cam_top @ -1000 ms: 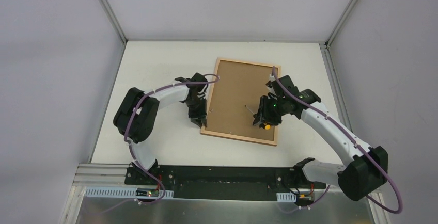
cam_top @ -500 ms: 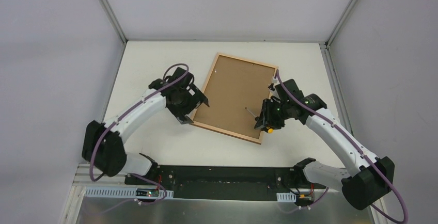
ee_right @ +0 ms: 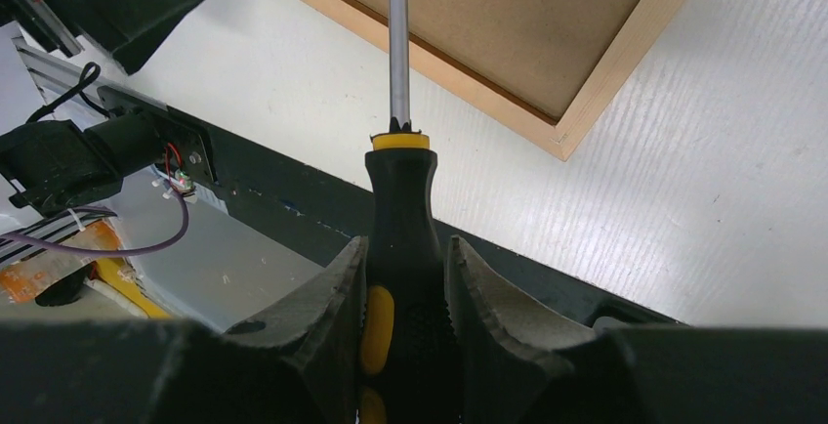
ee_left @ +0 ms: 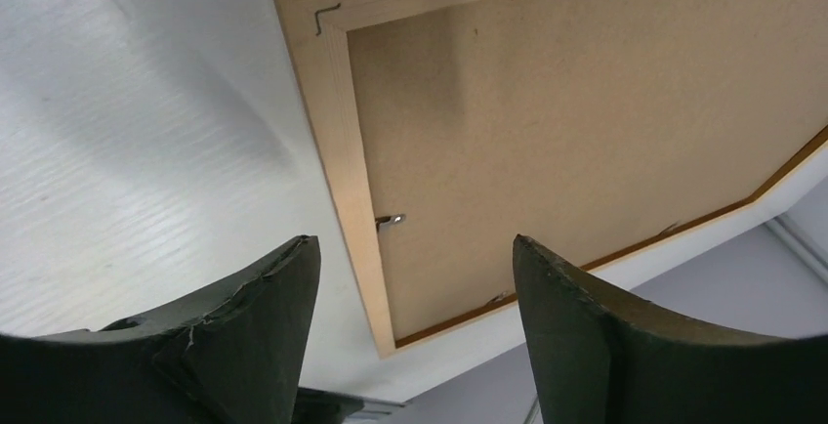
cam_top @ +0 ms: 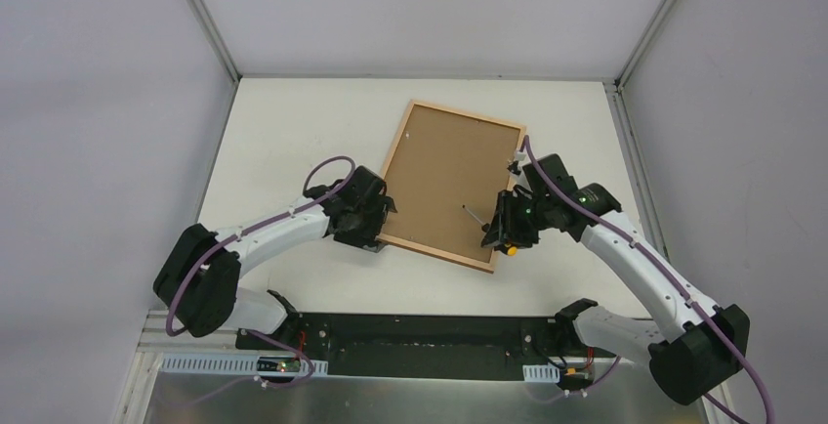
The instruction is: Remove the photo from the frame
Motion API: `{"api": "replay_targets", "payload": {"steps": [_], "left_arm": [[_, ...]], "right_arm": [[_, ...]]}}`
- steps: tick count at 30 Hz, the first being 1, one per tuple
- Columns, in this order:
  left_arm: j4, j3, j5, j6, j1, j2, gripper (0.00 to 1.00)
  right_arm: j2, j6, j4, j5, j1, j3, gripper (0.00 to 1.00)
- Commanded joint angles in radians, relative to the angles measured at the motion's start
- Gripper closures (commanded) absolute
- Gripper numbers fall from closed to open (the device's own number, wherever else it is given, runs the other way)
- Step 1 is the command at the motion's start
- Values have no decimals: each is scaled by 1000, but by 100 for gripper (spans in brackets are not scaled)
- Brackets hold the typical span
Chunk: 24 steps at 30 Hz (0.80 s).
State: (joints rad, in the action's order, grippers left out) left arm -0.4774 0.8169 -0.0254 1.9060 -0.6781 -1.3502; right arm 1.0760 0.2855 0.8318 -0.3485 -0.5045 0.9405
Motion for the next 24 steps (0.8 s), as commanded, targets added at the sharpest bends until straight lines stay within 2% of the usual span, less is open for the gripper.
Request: {"api": "replay_targets", "payload": {"steps": [1, 3, 12, 15, 20, 24], "left_arm": [[82, -29, -113, 98, -27, -25, 32], [86, -39, -110, 100, -36, -30, 34], [125, -92, -138, 99, -74, -77, 31], [168, -128, -155, 80, -75, -92, 34], [240, -192, -194, 25, -74, -99, 54], [295, -221, -207, -76, -75, -84, 76]], "right_arm": [[-36, -3, -29, -13, 0, -19, 100], [-40, -2, -28, -12, -2, -21, 100], [-29, -3, -44, -21, -2, -33, 100], [-19, -5, -54, -30, -2, -41, 100], [-11, -17, -54, -37, -6, -40, 100], [-6, -20, -53, -30, -22, -39, 100]]}}
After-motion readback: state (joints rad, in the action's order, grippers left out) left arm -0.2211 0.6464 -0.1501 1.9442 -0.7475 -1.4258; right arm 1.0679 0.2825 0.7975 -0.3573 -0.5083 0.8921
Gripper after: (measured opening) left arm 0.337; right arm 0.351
